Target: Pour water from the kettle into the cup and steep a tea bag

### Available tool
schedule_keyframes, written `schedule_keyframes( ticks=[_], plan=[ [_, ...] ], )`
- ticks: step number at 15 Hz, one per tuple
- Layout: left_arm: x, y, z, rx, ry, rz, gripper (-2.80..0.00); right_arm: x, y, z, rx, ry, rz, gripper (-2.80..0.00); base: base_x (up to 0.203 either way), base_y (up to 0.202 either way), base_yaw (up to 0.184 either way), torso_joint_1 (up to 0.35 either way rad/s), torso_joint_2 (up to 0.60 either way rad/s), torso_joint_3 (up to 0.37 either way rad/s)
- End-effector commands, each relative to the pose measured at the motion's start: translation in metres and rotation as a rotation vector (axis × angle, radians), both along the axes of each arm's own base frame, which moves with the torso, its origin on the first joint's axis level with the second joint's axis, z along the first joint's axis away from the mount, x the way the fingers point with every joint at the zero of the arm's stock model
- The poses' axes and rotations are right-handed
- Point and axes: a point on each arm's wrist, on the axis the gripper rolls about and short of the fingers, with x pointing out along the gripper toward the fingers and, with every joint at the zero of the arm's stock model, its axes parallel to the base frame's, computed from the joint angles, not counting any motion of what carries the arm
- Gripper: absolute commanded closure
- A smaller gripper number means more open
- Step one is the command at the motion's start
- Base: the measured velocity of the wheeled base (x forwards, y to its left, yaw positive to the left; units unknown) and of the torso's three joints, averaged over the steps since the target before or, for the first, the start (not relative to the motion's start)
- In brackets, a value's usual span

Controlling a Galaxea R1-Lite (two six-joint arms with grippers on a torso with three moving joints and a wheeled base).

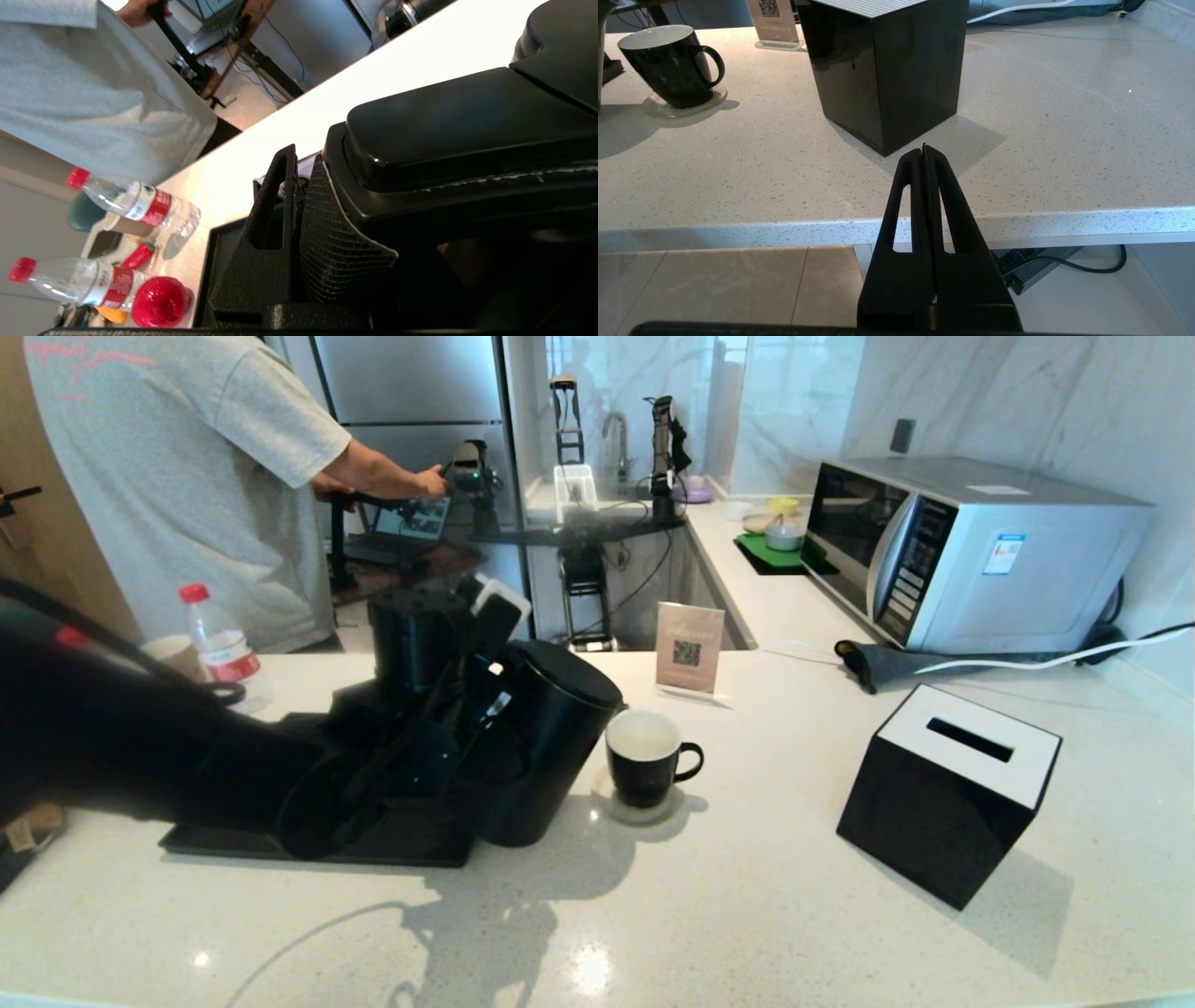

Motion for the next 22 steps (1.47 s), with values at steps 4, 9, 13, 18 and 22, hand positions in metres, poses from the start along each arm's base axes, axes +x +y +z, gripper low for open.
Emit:
schedule_keyframes(
  ticks=[4, 9, 13, 18, 22],
  plan=[
    [0.0021, -0.0011, 0.0015, 0.015, -0.001, 0.001, 0.0, 0.0, 0.0, 0.0001, 0.001, -0.001, 0.001, 0.0, 0.0, 0.0, 0.0, 0.0, 0.0, 0.0],
    [0.0057, -0.0019, 0.0086, 0.049, -0.004, -0.001, 0.0, 0.0, 0.0, 0.0, 0.001, 0.0, -0.001, 0.0, 0.0, 0.0, 0.0, 0.0, 0.0, 0.0],
    [0.0058, -0.0032, 0.0076, 0.058, 0.006, -0.005, 0.0, 0.0, 0.0, 0.0, 0.001, 0.0, 0.001, 0.0, 0.0, 0.0, 0.0, 0.0, 0.0, 0.0],
    [0.0067, -0.0032, 0.0107, 0.089, 0.013, -0.007, 0.0, 0.0, 0.0, 0.0, 0.002, 0.0, 0.001, 0.0, 0.0, 0.0, 0.0, 0.0, 0.0, 0.0],
    [0.0063, -0.0036, 0.0113, 0.103, 0.027, -0.011, 0.0, 0.0, 0.0, 0.0, 0.001, 0.0, -0.001, 0.0, 0.0, 0.0, 0.0, 0.0, 0.0, 0.0]
  ],
)
